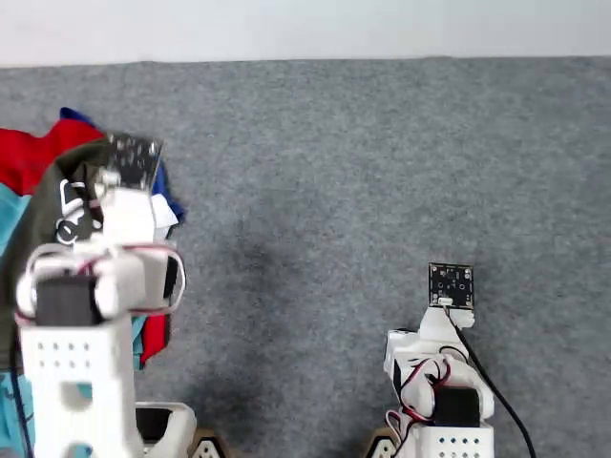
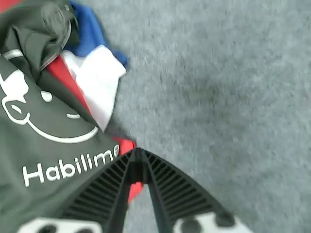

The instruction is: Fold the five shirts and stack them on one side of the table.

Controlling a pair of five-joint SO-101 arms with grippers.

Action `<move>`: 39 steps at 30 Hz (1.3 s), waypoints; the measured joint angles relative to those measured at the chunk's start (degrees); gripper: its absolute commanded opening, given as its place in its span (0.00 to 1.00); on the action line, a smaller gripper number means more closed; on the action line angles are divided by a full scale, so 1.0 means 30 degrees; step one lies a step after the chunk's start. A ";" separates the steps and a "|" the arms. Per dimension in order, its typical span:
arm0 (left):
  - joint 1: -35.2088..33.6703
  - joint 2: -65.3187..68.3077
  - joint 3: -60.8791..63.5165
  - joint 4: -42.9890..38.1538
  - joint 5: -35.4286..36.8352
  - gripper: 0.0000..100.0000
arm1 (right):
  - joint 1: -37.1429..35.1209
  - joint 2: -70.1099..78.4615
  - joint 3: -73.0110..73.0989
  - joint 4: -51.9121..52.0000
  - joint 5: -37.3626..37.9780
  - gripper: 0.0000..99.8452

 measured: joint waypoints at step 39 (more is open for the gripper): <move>-1.5443 0.2286 0.0029 0.0410 -0.9055 0.00 | 0.3018 -0.0029 -0.6916 -0.3810 0.5949 0.01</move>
